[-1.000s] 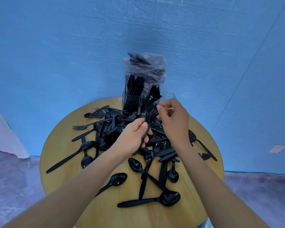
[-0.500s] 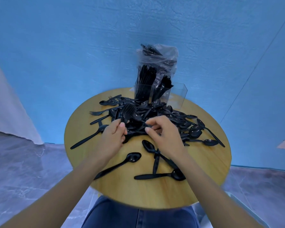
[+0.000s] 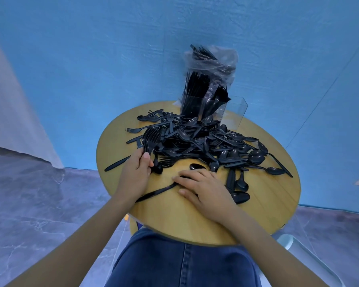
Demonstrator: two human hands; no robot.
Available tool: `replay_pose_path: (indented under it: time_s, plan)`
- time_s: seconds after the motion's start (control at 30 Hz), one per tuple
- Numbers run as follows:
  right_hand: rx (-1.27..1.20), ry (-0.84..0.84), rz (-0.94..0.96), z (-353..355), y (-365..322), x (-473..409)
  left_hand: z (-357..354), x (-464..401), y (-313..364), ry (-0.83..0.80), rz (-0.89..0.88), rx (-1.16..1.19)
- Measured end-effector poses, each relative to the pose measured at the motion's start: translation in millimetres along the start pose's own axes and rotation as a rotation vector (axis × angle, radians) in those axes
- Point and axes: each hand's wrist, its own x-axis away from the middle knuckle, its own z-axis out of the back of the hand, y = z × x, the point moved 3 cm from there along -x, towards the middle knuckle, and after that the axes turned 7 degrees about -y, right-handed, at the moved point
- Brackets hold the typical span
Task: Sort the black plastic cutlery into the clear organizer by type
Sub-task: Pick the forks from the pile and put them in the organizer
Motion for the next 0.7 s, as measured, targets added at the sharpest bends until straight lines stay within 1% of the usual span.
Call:
replay_pose_path:
  time_s: [0.07,0.23,0.3,0.4,0.47,0.57,0.7]
  plan:
    - [-0.032,0.055,-0.023,-0.3,9.1,-1.8,1.7,-0.3,0.4,0.003,-0.007,0.009]
    - [-0.047,0.324,-0.077,8.7,24.8,-2.1,7.9,-5.6,-2.1,0.033,-0.048,-0.005]
    - [-0.044,0.381,-0.062,15.9,22.6,-10.9,7.5,-8.3,-2.4,0.047,-0.061,0.001]
    - [0.007,0.330,-0.021,21.3,14.1,-33.4,5.6,-10.3,-3.4,0.033,-0.082,0.025]
    - [0.026,0.257,-0.023,18.9,10.9,-46.8,7.0,-11.0,-6.8,0.026,-0.091,0.034]
    - [0.023,0.216,-0.035,16.5,11.2,-57.6,8.6,-11.5,-10.1,0.037,-0.100,0.053]
    - [0.057,0.186,-0.006,16.2,9.1,-68.4,4.0,-10.1,-8.8,0.031,-0.134,-0.069]
